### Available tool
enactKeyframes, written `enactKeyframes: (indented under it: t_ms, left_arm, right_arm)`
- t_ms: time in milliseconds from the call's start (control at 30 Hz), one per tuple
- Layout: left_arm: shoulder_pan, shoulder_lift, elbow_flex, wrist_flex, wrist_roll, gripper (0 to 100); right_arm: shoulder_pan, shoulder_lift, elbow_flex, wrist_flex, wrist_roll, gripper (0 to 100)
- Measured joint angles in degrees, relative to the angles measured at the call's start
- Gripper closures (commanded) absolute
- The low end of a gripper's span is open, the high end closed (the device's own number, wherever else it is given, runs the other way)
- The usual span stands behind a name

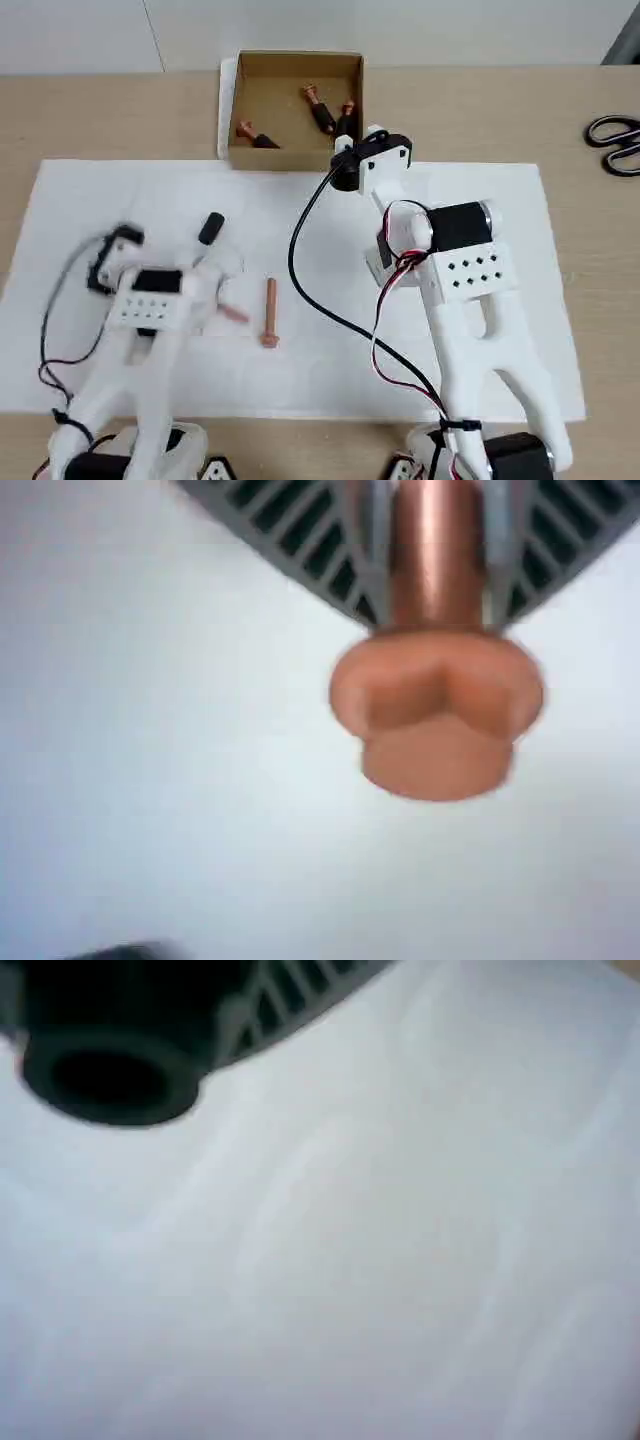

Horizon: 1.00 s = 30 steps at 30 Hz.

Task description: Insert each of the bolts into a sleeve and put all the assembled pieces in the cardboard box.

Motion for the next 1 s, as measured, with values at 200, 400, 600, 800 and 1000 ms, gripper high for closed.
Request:
enactKeyframes:
  t_ms: [200,400,600,800,1000]
  left_arm:
    - [0.8,0.1,-19.5,14.5,0.0,99]
    - [7.2,0.1,-36.6,31.8,0.0,99]
    - [8.9,0.1,-41.8,27.5,0.1,99]
    - [9.8,0.1,-42.6,22.2,-7.4,99]
    - [11.9,0.1,-42.6,13.7,-24.5,99]
  right_arm:
    - [-3.3,-1.2,0.0,0.0,0.0,99.2]
    - [-6.5,-16.7,0.4,-0.3,0.0,99.3]
    - [-1.4,-36.0,12.3,-11.8,0.0,99.4]
    - [2.5,-47.2,31.3,-29.3,0.0,99.3]
    - [2.7,-50.5,50.0,-51.9,0.0,99.4]
